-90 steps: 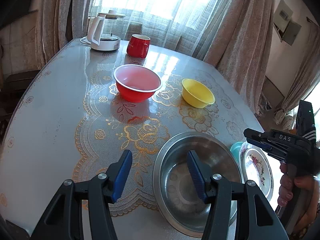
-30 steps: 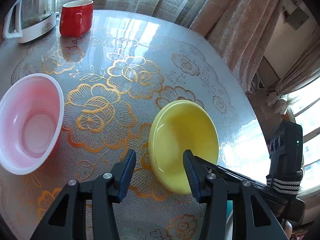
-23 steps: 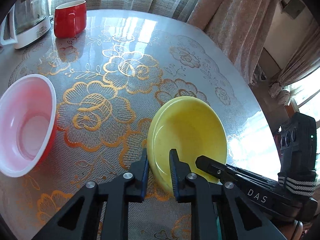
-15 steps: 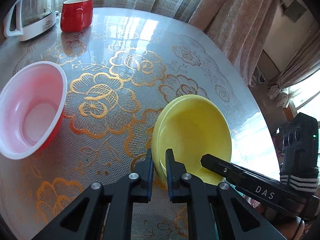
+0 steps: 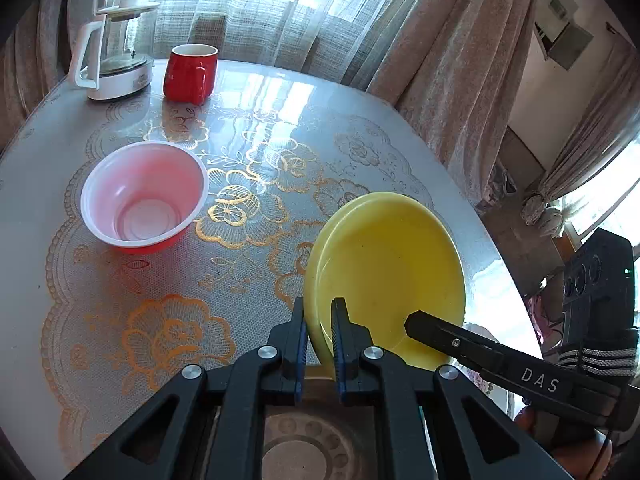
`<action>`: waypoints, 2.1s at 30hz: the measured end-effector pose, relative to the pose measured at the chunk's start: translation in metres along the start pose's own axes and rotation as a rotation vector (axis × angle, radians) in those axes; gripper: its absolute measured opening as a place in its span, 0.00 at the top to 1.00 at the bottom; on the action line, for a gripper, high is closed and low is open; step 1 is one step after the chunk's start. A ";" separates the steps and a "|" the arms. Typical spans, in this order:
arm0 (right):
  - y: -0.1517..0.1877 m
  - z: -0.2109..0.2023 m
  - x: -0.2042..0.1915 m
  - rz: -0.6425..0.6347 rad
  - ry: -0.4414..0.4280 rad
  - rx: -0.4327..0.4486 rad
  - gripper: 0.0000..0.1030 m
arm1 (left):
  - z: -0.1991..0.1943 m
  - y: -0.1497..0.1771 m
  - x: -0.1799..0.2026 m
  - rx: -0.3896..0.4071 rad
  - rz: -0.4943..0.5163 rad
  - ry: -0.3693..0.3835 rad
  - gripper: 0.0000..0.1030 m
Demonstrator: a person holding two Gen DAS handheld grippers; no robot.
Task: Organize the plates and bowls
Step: 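Carry the yellow bowl over the steel bowl and lower it inside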
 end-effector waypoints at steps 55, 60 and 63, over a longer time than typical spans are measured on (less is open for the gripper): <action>0.102 0.003 -0.032 -0.065 0.141 -0.132 0.78 | -0.029 0.112 -0.034 -0.025 0.089 -0.142 0.88; 0.100 0.005 -0.036 -0.094 0.153 -0.123 0.78 | -0.030 0.113 -0.029 -0.012 0.118 -0.159 0.82; 0.102 0.005 -0.042 -0.119 0.145 -0.121 0.80 | -0.025 0.114 -0.023 -0.020 0.149 -0.146 0.82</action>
Point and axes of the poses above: each gripper's, at about its wrist camera, not at the fingertips, and z roughly the way its jaws point, x to its right, y to its underside, the point moved 1 cm from there along z, roughly the way its jaws point, and after that the axes turned 9 degrees about -y, right-handed, at the moved point
